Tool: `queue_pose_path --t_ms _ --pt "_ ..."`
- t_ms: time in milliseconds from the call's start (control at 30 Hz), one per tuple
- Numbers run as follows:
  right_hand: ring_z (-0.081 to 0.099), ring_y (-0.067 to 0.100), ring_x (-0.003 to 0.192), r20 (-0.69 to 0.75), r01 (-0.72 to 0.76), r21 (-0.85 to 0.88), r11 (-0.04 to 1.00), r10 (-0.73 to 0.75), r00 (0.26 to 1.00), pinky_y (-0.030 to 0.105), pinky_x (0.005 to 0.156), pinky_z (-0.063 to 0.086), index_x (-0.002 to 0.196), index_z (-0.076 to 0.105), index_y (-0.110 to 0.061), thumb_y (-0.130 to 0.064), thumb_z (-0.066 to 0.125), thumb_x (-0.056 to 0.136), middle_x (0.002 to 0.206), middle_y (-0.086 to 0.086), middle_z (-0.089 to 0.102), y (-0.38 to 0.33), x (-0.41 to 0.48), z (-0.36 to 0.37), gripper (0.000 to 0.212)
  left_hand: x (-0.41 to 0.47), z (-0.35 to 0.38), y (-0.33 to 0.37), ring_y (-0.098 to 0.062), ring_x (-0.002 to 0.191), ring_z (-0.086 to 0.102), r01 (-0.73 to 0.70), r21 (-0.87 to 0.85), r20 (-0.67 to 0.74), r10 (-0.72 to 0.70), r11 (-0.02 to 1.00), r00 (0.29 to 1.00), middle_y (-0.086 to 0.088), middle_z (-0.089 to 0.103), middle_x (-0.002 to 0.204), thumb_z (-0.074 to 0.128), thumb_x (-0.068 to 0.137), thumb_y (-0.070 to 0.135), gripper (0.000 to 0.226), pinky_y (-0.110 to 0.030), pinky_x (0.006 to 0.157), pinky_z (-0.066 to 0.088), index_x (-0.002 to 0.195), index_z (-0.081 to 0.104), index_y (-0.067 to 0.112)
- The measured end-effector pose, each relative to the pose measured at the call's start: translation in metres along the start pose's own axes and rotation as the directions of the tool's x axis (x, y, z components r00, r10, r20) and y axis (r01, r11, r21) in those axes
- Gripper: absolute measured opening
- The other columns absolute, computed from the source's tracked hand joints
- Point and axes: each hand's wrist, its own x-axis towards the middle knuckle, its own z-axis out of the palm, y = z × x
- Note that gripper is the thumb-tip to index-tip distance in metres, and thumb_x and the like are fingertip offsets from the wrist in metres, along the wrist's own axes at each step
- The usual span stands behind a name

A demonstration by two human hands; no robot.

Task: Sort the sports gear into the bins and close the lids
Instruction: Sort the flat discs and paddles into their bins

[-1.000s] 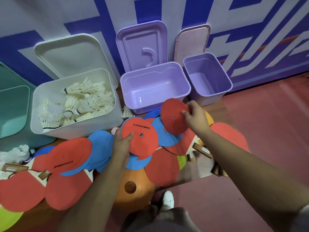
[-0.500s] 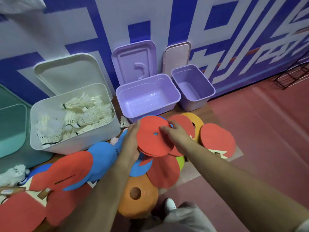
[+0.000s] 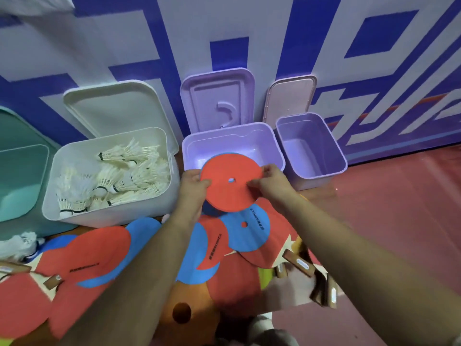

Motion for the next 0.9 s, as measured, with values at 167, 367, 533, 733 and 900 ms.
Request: queue_pose_path --t_ms 167,367,533,733,900 --pt "0.064 0.030 0.078 0.010 0.001 -0.077 0.997 0.000 1.000 0.050 0.078 0.058 0.100 0.054 -0.012 0.002 0.063 0.075 0.097 0.019 0.066 -0.016 0.070 0.008 0.030 0.054 0.028 0.016 -0.018 0.076 0.054 0.027 0.226 -0.140 0.005 0.974 0.990 0.000 0.055 0.086 0.056 0.081 -0.005 0.031 -0.023 0.064 0.045 0.105 0.054 0.014" --pt "0.068 0.038 0.094 0.101 -0.065 -0.190 0.980 0.085 0.991 0.053 0.082 0.057 0.087 0.064 -0.003 -0.009 0.062 0.066 0.093 0.021 0.070 0.007 0.143 0.026 0.022 0.102 0.027 -0.002 -0.025 0.105 0.058 0.087 0.388 -0.128 -0.039 0.918 0.991 -0.008 0.057 0.119 0.050 0.061 0.019 0.068 -0.039 0.096 0.048 0.128 0.050 0.007" --pt "0.053 0.037 0.121 0.143 -0.022 -0.393 0.919 0.084 0.986 0.049 0.103 0.044 0.127 0.050 0.008 -0.014 0.057 0.088 0.129 0.019 0.056 0.003 0.135 0.028 0.045 0.108 0.017 -0.015 -0.035 0.117 0.054 0.143 0.469 -0.122 -0.097 0.871 0.988 -0.022 0.054 0.132 0.055 0.082 0.020 0.052 -0.041 0.096 0.042 0.128 0.049 -0.003" --pt "0.055 0.020 0.096 0.182 0.428 -0.454 0.781 -0.389 0.903 0.029 0.087 0.043 0.112 0.059 -0.005 -0.009 0.053 0.088 0.108 0.010 0.060 0.011 0.072 0.022 0.025 0.039 -0.012 -0.011 -0.019 0.086 0.064 -0.014 0.228 0.031 0.007 0.973 0.999 -0.012 0.067 0.098 0.056 0.084 0.007 0.013 -0.032 0.080 0.049 0.090 0.062 0.017" --pt "0.055 0.023 0.074 0.245 0.455 -0.404 0.793 -0.385 0.890 0.034 0.068 0.045 0.085 0.056 -0.009 -0.005 0.055 0.083 0.081 0.005 0.059 0.041 0.006 0.041 0.005 -0.012 -0.063 -0.046 -0.021 0.072 0.064 -0.073 0.479 0.074 0.043 0.875 0.996 0.002 0.069 0.083 0.054 0.083 0.015 0.017 -0.037 0.070 0.053 0.093 0.066 0.021"
